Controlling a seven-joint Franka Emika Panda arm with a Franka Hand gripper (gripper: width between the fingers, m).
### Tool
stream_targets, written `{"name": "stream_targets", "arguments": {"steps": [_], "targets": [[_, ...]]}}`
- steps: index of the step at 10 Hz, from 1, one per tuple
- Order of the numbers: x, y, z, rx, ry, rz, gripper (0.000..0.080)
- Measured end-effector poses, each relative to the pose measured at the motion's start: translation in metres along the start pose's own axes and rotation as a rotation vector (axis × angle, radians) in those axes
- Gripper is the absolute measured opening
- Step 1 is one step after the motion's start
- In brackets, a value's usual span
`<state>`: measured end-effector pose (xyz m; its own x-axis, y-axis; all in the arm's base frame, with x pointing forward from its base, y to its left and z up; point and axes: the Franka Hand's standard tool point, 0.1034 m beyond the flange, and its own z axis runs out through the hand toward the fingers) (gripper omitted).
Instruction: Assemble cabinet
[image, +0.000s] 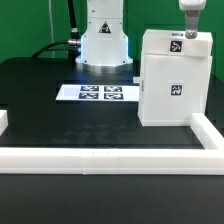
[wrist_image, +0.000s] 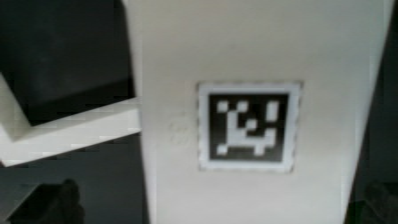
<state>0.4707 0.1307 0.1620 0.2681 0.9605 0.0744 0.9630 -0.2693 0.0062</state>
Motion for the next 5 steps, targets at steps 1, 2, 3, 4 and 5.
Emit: {"name": "stream_targets", "arguments": {"steps": [1, 2, 3, 4, 5], "targets": [[-0.0019, -0.0023, 0.0025, 0.001, -0.002, -0.001, 0.0798], [-0.0041, -0.0041, 0.0048, 0.003, -0.003, -0.001, 0.0798], [-0.0052, -0.0038, 0.0077, -0.002, -0.002, -0.001, 0.0798], [-0.0054, -0.0036, 0.0096, -0.002, -0.004, 0.001, 0.0798], [-0.0053, -0.0034, 0.0104, -0.001, -0.006, 0.001, 0.0769]]}}
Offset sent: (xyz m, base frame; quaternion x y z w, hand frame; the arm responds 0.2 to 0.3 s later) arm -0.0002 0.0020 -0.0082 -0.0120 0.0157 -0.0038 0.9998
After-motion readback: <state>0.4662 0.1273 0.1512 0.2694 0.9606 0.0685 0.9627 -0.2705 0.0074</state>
